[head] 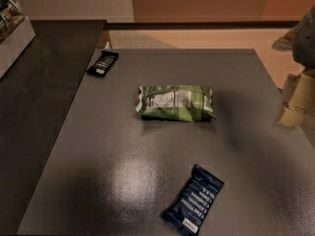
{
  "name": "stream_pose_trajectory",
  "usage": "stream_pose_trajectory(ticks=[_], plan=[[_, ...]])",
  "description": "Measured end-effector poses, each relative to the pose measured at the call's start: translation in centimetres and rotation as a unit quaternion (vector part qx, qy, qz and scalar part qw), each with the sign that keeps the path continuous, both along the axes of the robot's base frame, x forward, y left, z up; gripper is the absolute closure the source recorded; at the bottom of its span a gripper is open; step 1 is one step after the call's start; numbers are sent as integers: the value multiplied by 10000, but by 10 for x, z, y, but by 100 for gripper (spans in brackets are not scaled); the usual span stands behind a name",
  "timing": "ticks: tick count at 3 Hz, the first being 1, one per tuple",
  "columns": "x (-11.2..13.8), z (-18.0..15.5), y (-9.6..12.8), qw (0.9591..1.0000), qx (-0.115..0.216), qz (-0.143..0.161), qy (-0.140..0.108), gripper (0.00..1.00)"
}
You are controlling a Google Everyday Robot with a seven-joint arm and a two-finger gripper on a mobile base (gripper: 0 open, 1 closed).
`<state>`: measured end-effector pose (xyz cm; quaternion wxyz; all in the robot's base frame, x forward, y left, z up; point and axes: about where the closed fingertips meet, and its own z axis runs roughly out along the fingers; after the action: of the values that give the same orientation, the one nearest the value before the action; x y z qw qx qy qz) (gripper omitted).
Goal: Pick green jalapeno chip bag
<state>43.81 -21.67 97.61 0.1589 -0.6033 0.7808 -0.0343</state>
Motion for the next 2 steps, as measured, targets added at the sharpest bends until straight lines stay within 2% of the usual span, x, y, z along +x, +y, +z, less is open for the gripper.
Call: stream_pose_trajectory(ticks=[2], plan=[[6, 3, 4, 9999, 15, 101, -36, 0]])
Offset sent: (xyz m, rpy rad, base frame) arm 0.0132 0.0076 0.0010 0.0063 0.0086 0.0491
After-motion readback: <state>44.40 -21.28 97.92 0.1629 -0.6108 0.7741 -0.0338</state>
